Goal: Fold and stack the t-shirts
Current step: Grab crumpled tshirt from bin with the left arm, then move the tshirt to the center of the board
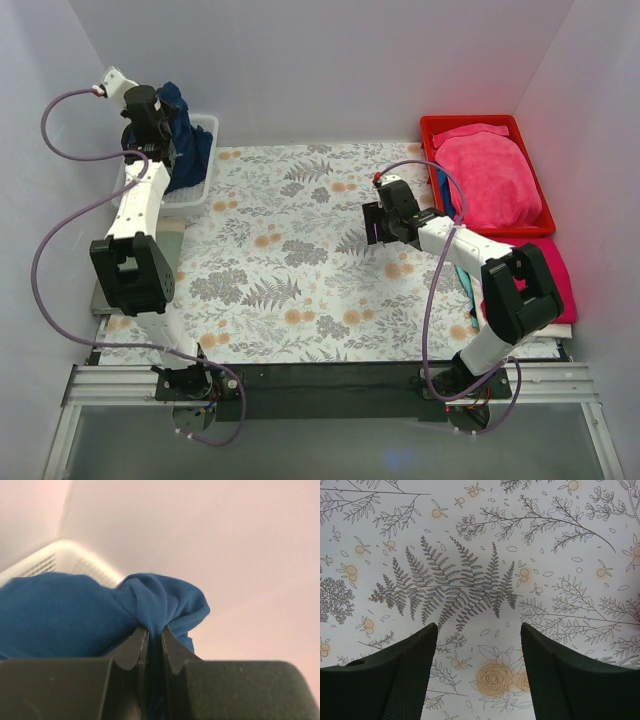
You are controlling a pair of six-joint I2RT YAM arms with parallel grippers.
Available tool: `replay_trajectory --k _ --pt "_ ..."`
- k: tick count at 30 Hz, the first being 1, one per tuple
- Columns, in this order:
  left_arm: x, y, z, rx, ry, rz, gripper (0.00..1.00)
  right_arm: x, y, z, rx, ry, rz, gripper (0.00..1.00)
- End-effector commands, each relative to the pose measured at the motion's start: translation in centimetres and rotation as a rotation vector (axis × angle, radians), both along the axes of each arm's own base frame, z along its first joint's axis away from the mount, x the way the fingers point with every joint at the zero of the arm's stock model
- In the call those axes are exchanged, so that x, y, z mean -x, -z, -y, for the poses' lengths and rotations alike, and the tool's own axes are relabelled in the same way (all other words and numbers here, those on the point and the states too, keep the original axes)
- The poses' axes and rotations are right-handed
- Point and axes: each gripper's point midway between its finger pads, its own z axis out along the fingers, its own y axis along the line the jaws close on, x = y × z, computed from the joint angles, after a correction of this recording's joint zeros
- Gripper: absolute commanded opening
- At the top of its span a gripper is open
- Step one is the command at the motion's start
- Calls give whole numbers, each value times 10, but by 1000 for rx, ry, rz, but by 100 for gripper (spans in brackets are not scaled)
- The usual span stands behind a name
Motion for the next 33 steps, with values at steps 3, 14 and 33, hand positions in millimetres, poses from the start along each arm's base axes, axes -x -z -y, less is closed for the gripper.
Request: replay_trajectory --k 3,14,33 --pt "68 -151 67 -72 294 369 0 -2 -19 -8 -67 7 49 72" --pt "174 -231 211 -154 826 553 0 4 -47 4 -106 76 122 72" --pt "259 -178 269 47 1048 489 0 34 -89 65 -145 359 300 74"
